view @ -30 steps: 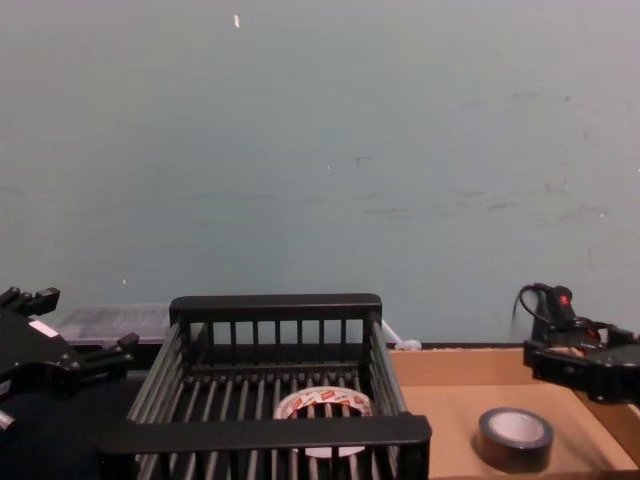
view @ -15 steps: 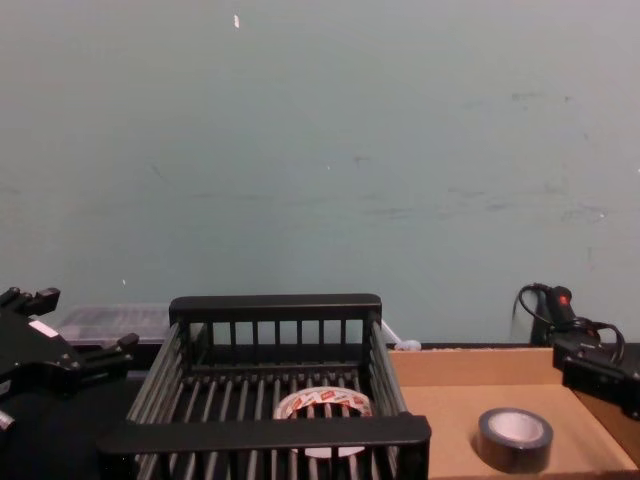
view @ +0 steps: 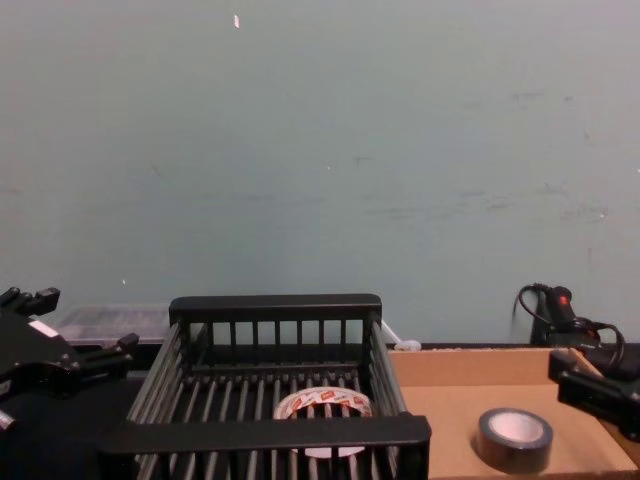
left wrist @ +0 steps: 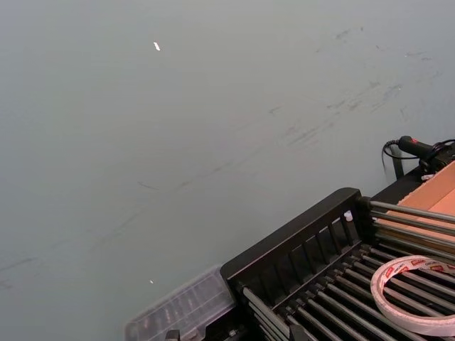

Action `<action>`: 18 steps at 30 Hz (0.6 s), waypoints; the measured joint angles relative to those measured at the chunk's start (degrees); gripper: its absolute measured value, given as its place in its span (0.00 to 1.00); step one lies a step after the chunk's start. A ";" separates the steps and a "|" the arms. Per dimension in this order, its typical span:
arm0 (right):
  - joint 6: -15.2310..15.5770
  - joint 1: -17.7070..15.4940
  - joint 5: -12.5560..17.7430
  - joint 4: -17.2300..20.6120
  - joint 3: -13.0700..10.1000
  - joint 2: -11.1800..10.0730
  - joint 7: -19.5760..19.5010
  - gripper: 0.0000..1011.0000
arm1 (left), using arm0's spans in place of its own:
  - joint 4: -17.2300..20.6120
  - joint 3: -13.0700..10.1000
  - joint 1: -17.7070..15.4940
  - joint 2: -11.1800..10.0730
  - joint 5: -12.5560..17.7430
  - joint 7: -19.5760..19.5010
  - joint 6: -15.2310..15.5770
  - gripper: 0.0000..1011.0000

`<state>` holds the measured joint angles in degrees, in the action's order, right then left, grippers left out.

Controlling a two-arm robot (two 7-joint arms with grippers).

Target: Pick up the white tape and place it into the black box , Pick up the silver tape and place it into the brown box.

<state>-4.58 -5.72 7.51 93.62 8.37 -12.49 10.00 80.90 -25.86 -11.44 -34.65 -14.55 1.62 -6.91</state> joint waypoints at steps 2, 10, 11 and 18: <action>-0.24 -0.32 -0.15 0.08 0.00 0.23 0.10 0.99 | 0.00 0.00 0.00 0.00 0.00 0.00 0.00 0.99; -0.27 -0.79 -0.16 0.12 -0.18 0.14 1.34 0.99 | 0.00 0.00 0.00 0.00 0.00 0.00 0.00 0.99; -0.27 -0.79 -0.16 0.12 -0.18 0.16 1.34 0.99 | 0.00 0.00 0.01 0.00 0.00 0.00 0.00 0.99; -0.25 -0.78 -0.13 0.12 -0.18 0.18 1.18 0.99 | 0.00 0.00 0.00 0.00 0.00 0.00 0.00 0.99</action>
<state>-4.83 -6.50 7.38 93.74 8.19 -12.31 11.18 80.90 -25.86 -11.43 -34.65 -14.55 1.62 -6.91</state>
